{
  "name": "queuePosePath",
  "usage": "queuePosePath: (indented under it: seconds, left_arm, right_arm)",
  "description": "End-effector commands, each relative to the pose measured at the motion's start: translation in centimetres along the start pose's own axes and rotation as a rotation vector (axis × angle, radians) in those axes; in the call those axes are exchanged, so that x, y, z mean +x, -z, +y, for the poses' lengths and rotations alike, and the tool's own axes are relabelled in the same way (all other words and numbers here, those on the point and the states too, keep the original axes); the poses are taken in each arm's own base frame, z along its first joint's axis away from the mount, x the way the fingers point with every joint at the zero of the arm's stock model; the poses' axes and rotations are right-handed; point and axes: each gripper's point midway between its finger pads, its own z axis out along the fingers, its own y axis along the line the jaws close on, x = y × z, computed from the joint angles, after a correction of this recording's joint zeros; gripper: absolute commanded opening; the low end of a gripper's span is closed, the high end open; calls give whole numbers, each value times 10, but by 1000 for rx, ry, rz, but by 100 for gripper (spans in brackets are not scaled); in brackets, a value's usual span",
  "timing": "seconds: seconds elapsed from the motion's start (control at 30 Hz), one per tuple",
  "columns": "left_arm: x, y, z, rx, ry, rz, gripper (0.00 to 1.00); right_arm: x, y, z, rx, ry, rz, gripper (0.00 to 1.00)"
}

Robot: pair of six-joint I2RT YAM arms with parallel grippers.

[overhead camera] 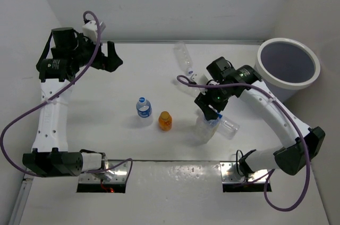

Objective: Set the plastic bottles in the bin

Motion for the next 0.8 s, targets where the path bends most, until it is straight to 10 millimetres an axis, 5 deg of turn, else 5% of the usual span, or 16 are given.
queuePosePath:
  seconds: [0.0, 0.07, 0.2, 0.27, 0.43, 0.47, 0.53, 0.57, 0.7, 0.77]
  left_arm:
    - [-6, 2, -5, 19, -31, -27, 100]
    - [-6, 2, -5, 19, -31, -27, 100]
    - [-5, 0, -6, 28, -31, -28, 100]
    - [-5, 0, -6, 28, -40, -28, 100]
    - [-5, 0, -15, 69, -54, -33, 100]
    - [-5, 0, -18, 83, -54, -35, 100]
    - [-4, -2, -21, 113, -49, -32, 100]
    - [-4, -2, -23, 124, -49, -34, 100]
    - [-6, -4, -29, 155, -62, -37, 100]
    - [-6, -4, -29, 155, -62, -37, 100]
  right_arm:
    - [-3, -3, 1, -5, 17, -10, 61]
    - [-2, -3, 3, -14, 17, -8, 56]
    - [-1, -1, 4, -12, 26, -6, 22]
    - [-5, 6, 0, 12, 32, -24, 14]
    - [-44, 59, -13, 101, 60, -135, 0]
    - [-72, 101, -22, 170, 62, -268, 0]
    - [-83, 123, -37, 204, 1, -318, 0]
    - [-104, 167, -47, 280, 0, -454, 0]
    - [-116, 251, -96, 574, -82, -690, 0]
    - [-101, 284, -107, 706, -106, -756, 0]
